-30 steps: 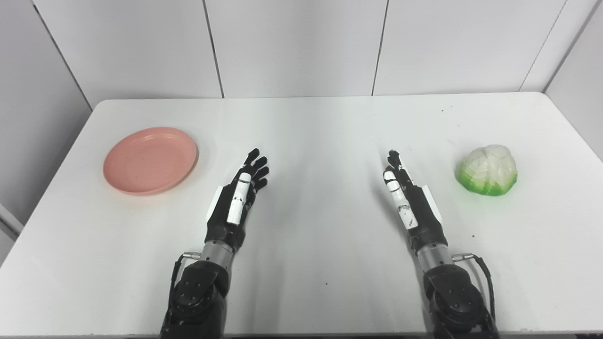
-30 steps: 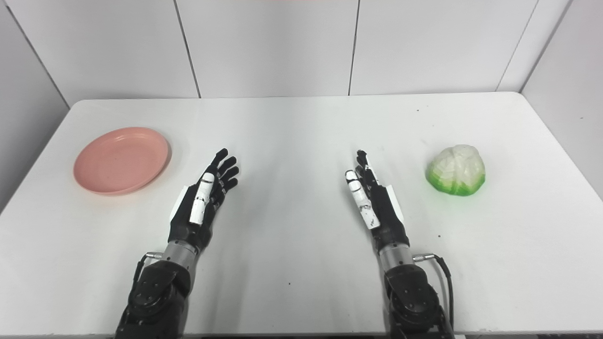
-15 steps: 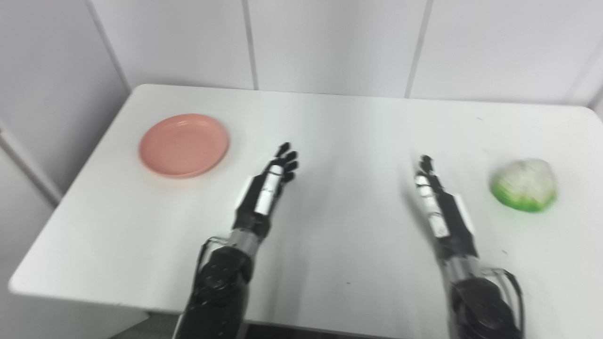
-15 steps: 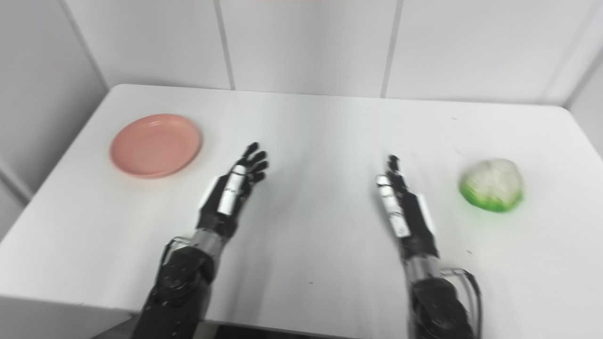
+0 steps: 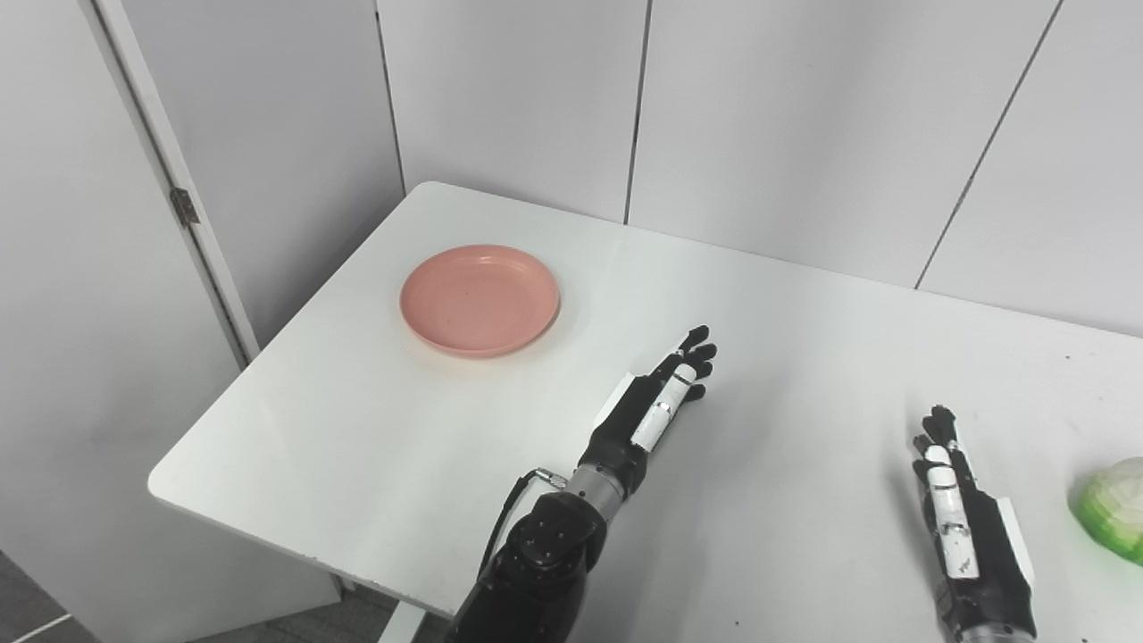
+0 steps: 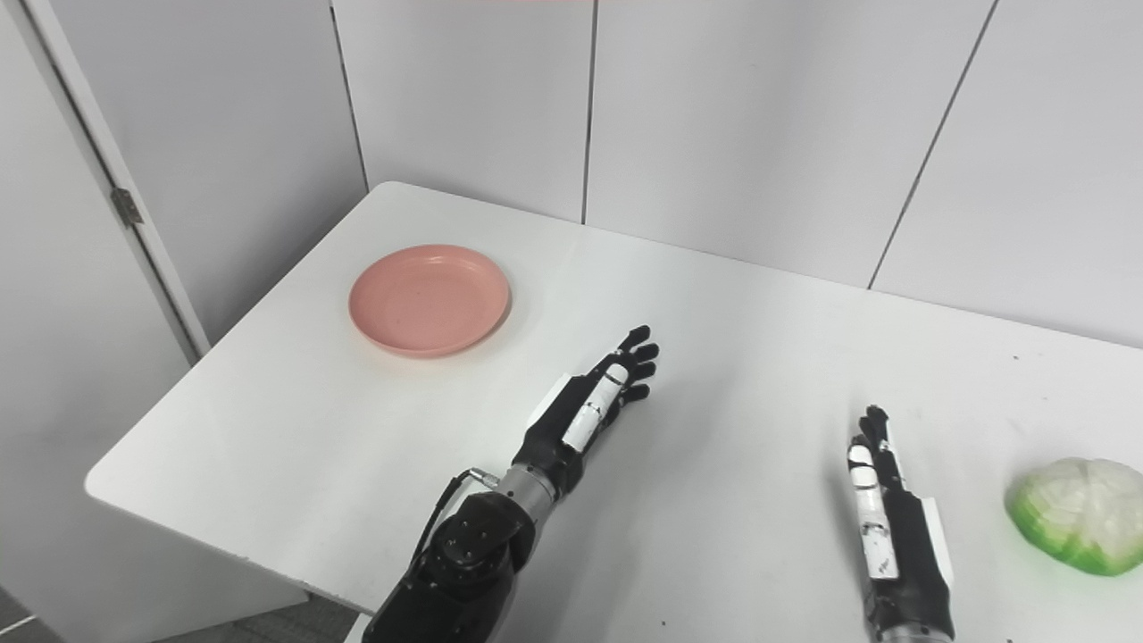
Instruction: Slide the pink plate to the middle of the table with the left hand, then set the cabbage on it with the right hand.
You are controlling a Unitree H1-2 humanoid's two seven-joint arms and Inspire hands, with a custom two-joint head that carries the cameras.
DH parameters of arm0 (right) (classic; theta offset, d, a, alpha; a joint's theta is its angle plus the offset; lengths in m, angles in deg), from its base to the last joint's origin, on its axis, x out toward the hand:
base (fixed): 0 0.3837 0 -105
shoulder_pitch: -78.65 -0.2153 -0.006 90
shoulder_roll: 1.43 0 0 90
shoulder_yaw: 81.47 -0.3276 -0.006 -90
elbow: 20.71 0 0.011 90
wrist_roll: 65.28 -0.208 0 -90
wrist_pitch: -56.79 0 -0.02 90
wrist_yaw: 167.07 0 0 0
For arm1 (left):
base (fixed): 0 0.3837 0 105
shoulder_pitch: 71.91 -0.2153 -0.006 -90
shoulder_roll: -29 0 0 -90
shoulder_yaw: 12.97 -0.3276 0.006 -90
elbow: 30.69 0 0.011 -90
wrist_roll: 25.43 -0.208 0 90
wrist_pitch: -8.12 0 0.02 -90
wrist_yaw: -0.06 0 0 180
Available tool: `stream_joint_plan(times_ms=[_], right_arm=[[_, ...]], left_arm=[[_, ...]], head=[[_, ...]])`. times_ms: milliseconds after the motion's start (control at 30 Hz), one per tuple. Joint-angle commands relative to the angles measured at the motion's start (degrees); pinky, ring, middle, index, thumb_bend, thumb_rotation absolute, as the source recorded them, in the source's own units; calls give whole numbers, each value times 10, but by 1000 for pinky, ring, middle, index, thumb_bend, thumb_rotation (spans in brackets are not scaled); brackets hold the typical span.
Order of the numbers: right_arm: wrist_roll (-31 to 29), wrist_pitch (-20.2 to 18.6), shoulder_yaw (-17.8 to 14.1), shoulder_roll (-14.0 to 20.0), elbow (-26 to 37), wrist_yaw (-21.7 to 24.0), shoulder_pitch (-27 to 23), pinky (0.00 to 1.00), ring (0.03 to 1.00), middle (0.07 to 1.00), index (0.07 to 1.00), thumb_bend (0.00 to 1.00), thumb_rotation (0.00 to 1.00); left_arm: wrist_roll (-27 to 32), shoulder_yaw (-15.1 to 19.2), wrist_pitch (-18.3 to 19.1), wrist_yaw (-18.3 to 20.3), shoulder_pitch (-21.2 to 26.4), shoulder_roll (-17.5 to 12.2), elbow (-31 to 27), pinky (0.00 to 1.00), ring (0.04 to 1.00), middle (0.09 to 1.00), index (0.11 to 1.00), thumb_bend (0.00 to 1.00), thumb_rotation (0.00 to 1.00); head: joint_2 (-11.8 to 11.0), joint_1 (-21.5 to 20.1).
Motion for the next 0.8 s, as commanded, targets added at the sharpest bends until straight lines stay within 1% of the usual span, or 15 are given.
stream_joint_plan(times_ms=[0, 267, 367, 467, 567, 700, 767], right_arm=[[-6, 18, -7, 7, -10, 2, 8, 1000, 1000, 1000, 1000, 120, 1000], [-8, 7, -7, 2, -4, 2, 7, 1000, 1000, 1000, 997, 110, 1000], [-8, 7, -5, 3, -4, 4, 7, 1000, 1000, 1000, 1000, 114, 1000], [-6, 11, -5, 2, -9, 1, 5, 1000, 1000, 1000, 1000, 120, 1000], [-6, 9, -3, 3, -7, 2, 5, 1000, 1000, 1000, 1000, 116, 1000], [-6, 1, -4, 1, -2, 0, 5, 1000, 999, 1000, 999, 106, 1000], [-8, 8, -4, 3, -6, 2, 4, 1000, 1000, 1000, 1000, 107, 1000]], left_arm=[[-4, -12, -1, 6, -24, 9, 38, 937, 954, 956, 938, 408, 1000], [-8, -12, -8, 2, -22, 9, 36, 923, 943, 947, 931, 400, 1000], [-5, -8, -6, 3, -22, 11, 26, 922, 944, 950, 936, 412, 1000], [-2, -7, -13, 3, -22, 13, 12, 914, 935, 944, 936, 397, 1000], [-3, -5, -10, 0, -21, 15, -16, 908, 929, 941, 935, 400, 1000], [2, -1, -4, -2, -16, 18, -51, 923, 939, 941, 931, 427, 1000], [2, 3, 2, -5, -11, 19, -75, 929, 939, 940, 930, 428, 1000]], head=[[1, 0], [3, 1], [5, 1], [5, 1], [6, 0], [7, 3], [7, 3]])
